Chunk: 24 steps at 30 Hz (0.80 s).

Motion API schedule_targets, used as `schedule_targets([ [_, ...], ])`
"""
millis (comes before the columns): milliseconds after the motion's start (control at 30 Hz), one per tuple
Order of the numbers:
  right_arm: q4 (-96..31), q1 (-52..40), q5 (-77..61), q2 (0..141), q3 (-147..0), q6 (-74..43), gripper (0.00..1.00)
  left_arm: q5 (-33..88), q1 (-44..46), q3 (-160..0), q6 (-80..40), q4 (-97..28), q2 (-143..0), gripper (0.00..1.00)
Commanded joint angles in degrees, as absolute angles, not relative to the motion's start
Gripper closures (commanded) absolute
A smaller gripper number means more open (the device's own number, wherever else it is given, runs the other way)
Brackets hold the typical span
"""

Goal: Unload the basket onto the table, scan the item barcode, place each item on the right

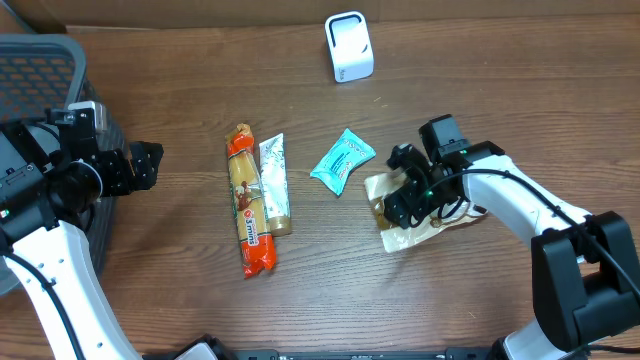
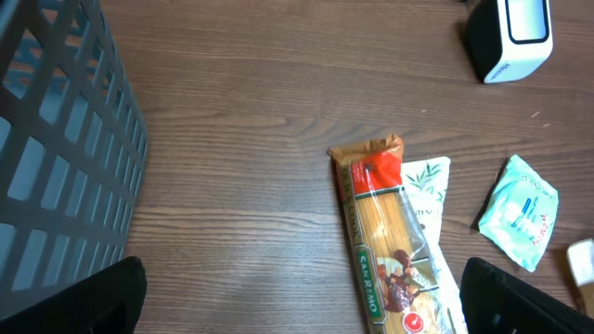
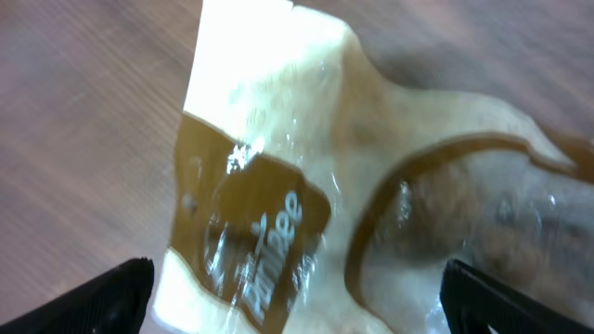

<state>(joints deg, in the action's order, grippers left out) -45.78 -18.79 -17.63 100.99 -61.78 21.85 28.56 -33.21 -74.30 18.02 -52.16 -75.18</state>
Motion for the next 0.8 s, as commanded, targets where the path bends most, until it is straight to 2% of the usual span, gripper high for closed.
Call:
schedule_targets([
  [0,-50.15,-17.76,-22.52,98.43,-68.64,24.16,0.0,29.43,-33.34,-74.26,18.87,-52.07,-75.33,0.0],
  [133,-59.02,-14.0,-22.15,93.43,-76.99,13.47,0.0,29.43,-33.34,-74.26,18.87,-52.07,-75.33,0.0],
  [233,-66.41,-5.74,-21.78,90.91,-79.5,1.76,0.0,29.43,-33.34,-74.26,18.87,-52.07,-75.33,0.0],
  [367,-71.11,5.45,-23.29,91.55,-76.07,0.25,0.0,29.43,-33.34,-74.26,18.87,-52.07,-75.33,0.0],
  [433,-70.89,10.59,-23.2,91.64,-72.6,-1.87,0.01,29.43,-33.34,-74.26,18.87,-52.07,-75.33,0.0],
  [533,-68.69,18.28,-23.22,91.64,-66.15,-4.73,0.14,29.43,-33.34,-74.26,18.87,-52.07,-75.33,0.0],
  [633,-66.74,22.63,-24.91,91.64,-61.21,-4.91,0.2,29.43,-33.34,-74.26,18.87,-52.07,-75.33,0.01],
  [767,-63.22,23.86,-30.89,91.64,-56.47,-4.95,0.21,29.43,-33.34,-74.26,18.87,-52.07,-75.33,0.01],
])
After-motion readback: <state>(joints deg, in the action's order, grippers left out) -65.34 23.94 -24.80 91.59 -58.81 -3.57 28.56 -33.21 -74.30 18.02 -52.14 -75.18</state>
